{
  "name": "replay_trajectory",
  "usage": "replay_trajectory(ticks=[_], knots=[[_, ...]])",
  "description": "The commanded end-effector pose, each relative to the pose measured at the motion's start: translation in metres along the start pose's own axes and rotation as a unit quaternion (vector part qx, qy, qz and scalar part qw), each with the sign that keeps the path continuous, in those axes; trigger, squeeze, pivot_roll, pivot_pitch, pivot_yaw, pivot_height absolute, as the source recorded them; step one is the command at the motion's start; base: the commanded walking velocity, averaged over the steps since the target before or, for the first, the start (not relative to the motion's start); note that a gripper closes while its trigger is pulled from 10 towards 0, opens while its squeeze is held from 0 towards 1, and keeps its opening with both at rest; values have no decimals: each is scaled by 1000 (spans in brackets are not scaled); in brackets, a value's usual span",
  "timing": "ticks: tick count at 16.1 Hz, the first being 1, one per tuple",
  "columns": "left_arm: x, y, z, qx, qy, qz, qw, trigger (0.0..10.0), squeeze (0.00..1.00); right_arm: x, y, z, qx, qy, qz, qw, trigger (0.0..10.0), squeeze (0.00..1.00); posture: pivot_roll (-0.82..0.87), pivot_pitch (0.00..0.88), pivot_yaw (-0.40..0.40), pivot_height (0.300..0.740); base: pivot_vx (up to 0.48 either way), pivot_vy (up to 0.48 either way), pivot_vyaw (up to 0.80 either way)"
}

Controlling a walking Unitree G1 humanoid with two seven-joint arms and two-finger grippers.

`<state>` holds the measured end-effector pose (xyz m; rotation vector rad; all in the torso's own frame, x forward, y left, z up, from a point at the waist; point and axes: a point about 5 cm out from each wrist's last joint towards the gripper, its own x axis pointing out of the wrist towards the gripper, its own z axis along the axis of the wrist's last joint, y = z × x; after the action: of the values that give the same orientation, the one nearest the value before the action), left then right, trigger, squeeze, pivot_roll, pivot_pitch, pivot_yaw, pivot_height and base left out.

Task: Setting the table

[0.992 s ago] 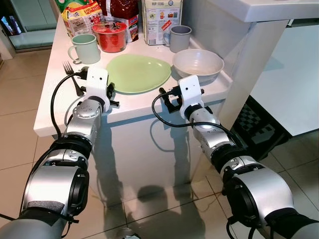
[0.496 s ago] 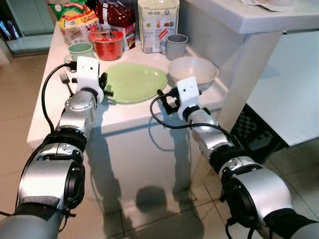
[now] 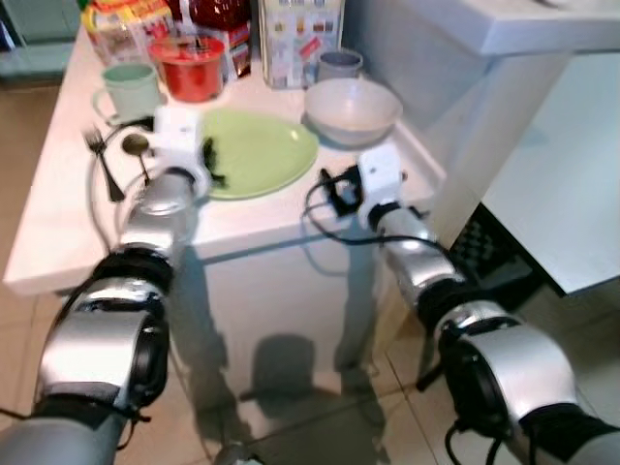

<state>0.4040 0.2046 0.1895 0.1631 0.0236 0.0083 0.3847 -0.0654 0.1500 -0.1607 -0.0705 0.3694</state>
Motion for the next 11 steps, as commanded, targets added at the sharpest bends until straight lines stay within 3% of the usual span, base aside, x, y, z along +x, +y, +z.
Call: replay_trajectory(ticks=[1, 11], knots=[[1, -3, 1, 3, 0, -1, 1000, 10000, 0, 2, 1, 4, -1, -3, 3, 1000, 10000, 0, 120, 0, -15, 740, 0, 0, 0], [0, -4, 0, 5, 3, -7, 1000, 10000, 0, 2, 1, 4, 0, -4, 2, 1000, 10000, 0, 122, 0, -14, 740, 0, 0, 0]])
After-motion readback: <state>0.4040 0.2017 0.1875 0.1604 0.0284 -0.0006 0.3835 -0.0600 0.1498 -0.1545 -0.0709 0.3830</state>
